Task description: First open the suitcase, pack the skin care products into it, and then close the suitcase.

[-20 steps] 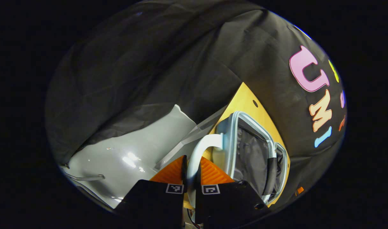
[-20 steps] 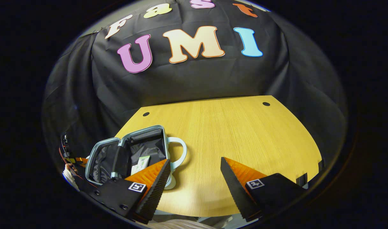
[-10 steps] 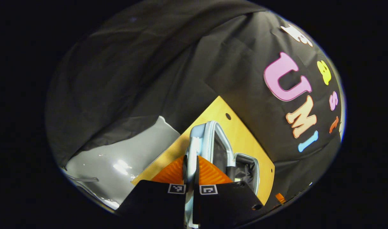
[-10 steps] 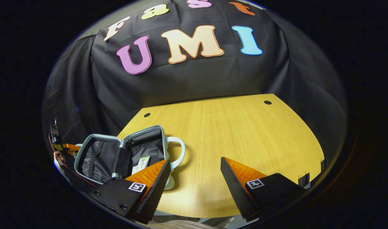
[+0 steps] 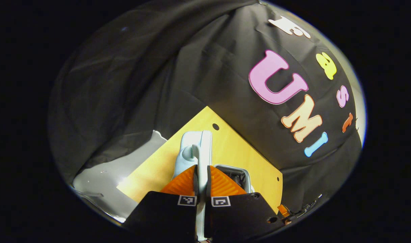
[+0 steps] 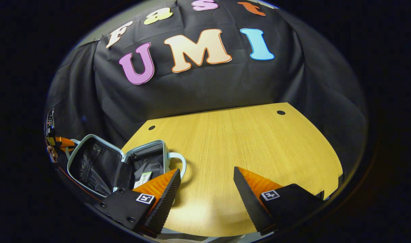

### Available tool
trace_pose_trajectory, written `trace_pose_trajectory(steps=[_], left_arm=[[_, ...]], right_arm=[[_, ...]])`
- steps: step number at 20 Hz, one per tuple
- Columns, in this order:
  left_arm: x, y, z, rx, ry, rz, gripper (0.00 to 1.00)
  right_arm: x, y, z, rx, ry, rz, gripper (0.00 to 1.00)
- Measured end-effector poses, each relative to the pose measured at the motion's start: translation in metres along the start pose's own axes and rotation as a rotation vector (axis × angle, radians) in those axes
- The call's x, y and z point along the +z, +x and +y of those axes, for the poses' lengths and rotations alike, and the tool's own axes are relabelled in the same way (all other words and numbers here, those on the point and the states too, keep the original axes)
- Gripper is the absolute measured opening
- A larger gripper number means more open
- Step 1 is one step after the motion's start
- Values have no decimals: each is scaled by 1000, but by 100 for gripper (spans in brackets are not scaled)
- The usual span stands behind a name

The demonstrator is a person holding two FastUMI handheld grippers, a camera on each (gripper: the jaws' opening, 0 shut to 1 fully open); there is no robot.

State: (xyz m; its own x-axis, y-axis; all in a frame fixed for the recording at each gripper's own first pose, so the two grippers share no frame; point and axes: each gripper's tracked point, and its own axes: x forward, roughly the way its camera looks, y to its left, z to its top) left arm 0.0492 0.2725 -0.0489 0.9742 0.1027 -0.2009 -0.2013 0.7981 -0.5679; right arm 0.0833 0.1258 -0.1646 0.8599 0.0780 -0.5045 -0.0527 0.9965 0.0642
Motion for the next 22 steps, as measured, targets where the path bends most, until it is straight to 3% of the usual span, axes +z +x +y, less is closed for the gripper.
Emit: trace_pose_trajectory(steps=[6,11,16,22], left_arm=[[-19,9,-114,-76,125,8,1],[-53,46,-190,-131,173,46,2],[-99,85,-241,-174,201,124,5],[-176,154,-278,-148,288,276,2]], right_arm=[[6,6,-48,-2,0,2,98],[11,5,-97,-31,2,2,98],[7,1,-127,-47,1,6,98],[2,-4,-135,-37,15,-6,98]])
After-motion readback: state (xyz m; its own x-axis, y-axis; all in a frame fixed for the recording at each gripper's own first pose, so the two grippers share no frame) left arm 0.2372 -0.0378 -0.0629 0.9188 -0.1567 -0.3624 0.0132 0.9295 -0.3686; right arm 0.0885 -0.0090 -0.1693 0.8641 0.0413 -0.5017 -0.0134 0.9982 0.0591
